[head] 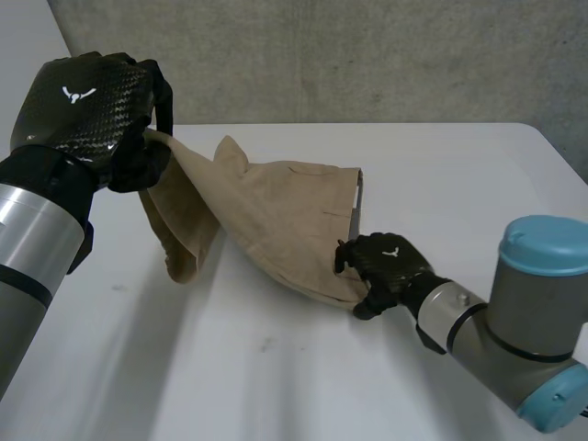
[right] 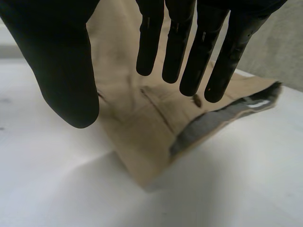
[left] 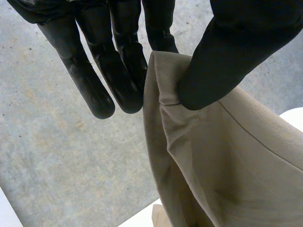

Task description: Fold the shorts.

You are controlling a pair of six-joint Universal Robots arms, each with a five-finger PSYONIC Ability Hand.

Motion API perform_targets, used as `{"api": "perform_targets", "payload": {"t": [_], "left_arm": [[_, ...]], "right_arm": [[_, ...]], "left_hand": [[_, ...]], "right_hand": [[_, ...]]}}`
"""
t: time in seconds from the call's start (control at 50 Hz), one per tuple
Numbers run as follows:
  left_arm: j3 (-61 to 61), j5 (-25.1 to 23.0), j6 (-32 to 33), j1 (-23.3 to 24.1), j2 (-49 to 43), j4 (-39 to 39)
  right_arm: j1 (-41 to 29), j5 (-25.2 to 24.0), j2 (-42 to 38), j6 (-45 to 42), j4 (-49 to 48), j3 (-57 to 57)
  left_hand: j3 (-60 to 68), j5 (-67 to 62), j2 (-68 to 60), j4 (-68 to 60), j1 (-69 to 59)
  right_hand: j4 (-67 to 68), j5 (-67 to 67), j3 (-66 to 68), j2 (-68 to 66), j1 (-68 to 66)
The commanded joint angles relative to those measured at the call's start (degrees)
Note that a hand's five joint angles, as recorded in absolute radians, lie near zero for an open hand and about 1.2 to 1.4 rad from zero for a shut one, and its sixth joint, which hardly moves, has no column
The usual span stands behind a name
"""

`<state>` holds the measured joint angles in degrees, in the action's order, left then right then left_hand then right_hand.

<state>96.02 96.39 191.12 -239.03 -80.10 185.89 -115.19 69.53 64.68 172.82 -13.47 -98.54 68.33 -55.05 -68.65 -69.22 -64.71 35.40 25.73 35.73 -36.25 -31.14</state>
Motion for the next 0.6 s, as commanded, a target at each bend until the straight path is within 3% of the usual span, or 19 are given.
{"api": "perform_targets", "payload": {"t": [0.02, 0.08, 0.12, 0.16, 0.3, 0.4, 0.48, 0.6], "left_arm": [[0.1, 0.0, 0.3, -0.1, -0.9, 0.0], [0.1, -0.1, 0.4, -0.2, -1.4, 0.0], [0.1, 0.0, 0.4, -0.3, -1.5, 0.0], [0.3, 0.1, 0.4, -0.4, -1.5, 0.0], [4.3, -0.1, 0.7, -1.9, -0.8, -0.5], [10.8, -0.6, 2.6, -6.3, -1.0, -2.1], [15.1, -1.0, 6.0, -9.6, -1.2, -5.7], [20.1, -5.6, 7.8, -11.5, 0.7, -13.9]], "right_arm": [[-2.4, 0.1, -3.2, 3.7, 0.1, 2.0], [-2.6, 0.2, -3.3, 3.9, 0.0, 2.1], [-2.8, 0.8, -3.8, 3.9, -0.3, 2.2], [-2.8, 1.4, -4.2, 3.9, -0.5, 2.6], [-2.1, 13.0, -0.1, -4.0, 1.6, 3.2], [-1.4, 12.7, 8.9, -21.9, 7.4, 0.1], [-0.7, 13.1, 11.3, -29.7, 11.4, -0.2], [-0.4, 12.9, 16.5, -31.2, 19.1, 0.0]], "left_hand": [[11.7, -14.9, -11.4, -10.8, -15.3], [11.7, -14.9, -11.4, -10.8, -15.3], [11.7, -14.9, -11.4, -10.8, -15.3], [11.7, -14.9, -11.4, -10.8, -15.3], [11.7, -14.9, -11.4, -10.8, -15.3], [11.7, -14.9, -11.4, -10.8, -15.3], [11.7, -14.9, -11.4, -10.8, -15.3], [11.7, -14.9, -11.4, -10.8, -15.3]], "right_hand": [[3.8, 3.5, 3.4, -2.9, -8.0], [5.6, 5.3, 5.3, -4.8, -9.9], [20.7, 20.4, 20.4, -19.8, -25.0], [44.5, 44.1, 44.1, -43.6, -48.7], [44.6, 44.3, 44.3, -43.7, -48.9], [44.6, 44.3, 44.3, -43.7, -48.9], [44.6, 44.3, 44.3, -43.7, -48.9], [44.6, 44.3, 44.3, -43.7, -48.9]]}}
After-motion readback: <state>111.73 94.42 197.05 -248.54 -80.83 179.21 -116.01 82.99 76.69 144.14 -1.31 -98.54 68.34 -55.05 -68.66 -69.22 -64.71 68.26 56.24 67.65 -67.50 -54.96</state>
